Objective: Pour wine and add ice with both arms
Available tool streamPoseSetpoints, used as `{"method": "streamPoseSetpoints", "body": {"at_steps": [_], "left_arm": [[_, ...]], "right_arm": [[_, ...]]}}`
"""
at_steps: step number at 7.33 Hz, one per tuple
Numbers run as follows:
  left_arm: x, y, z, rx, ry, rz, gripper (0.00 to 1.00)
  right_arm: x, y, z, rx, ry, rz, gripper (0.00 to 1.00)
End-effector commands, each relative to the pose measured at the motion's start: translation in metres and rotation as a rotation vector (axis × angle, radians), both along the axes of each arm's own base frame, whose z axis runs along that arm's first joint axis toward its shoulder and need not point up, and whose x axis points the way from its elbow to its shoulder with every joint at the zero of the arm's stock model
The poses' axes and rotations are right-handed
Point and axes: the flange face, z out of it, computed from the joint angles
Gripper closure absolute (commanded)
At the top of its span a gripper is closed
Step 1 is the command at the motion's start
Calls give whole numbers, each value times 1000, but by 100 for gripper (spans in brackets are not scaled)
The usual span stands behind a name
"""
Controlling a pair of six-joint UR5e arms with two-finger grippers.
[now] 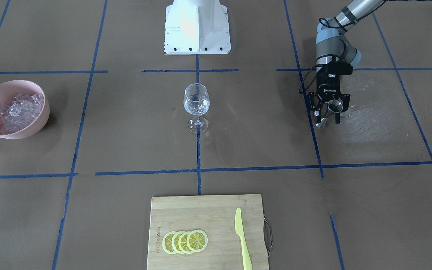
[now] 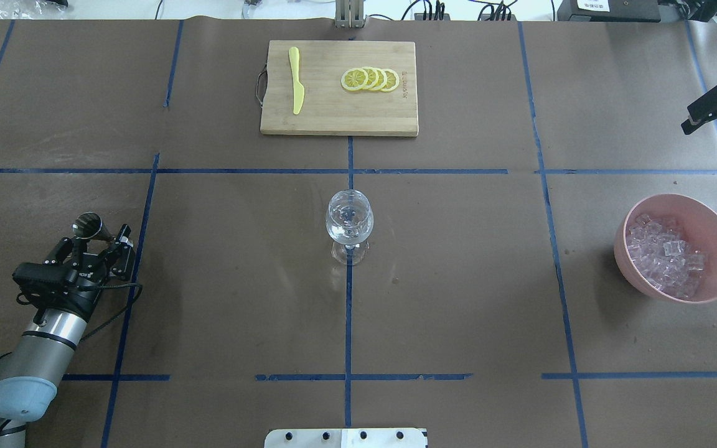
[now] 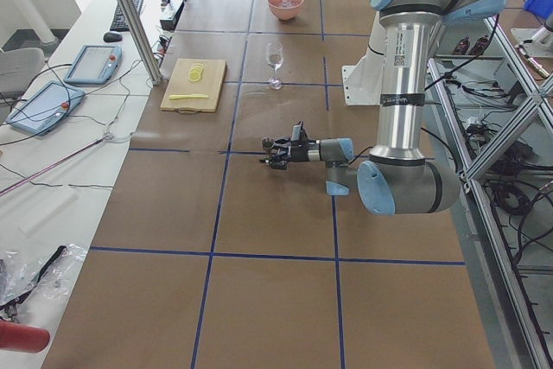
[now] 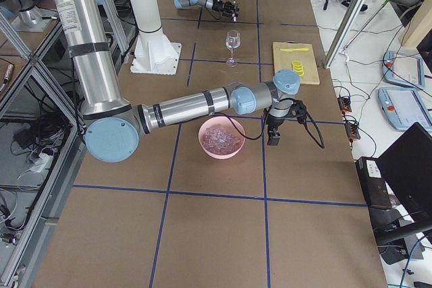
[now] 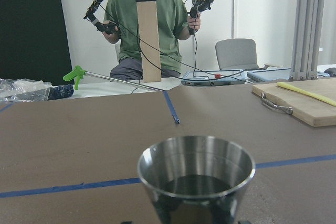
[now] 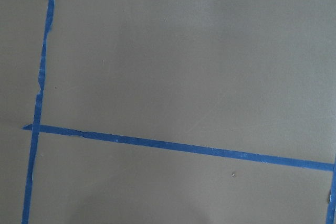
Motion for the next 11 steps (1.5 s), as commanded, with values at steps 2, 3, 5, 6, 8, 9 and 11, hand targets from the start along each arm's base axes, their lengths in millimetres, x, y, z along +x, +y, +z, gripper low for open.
{"method": "streamPoseSetpoints", "body": {"at_steps": [2, 3, 5, 6, 8, 9, 11], "left_arm": [[2, 1, 0, -3, 5, 18, 100], [2, 1, -5, 0, 21, 18, 100], [4, -1, -25, 9, 65, 18, 100], [5, -1, -48, 10, 119, 68, 100], [0, -3, -109, 72, 134, 122, 100], [2, -9, -119, 89, 109, 113, 100], [13, -20, -184, 161, 136, 94, 100]], "right_arm": [[1, 0, 0, 0, 0, 2, 0], [0, 1, 0, 0, 0, 0, 0], [1, 0, -2, 3, -1, 4, 0], [1, 0, -3, 4, -2, 4, 0], [1, 1, -2, 2, -3, 3, 0], [0, 1, -2, 3, -1, 2, 0], [0, 1, -2, 2, -3, 2, 0]]}}
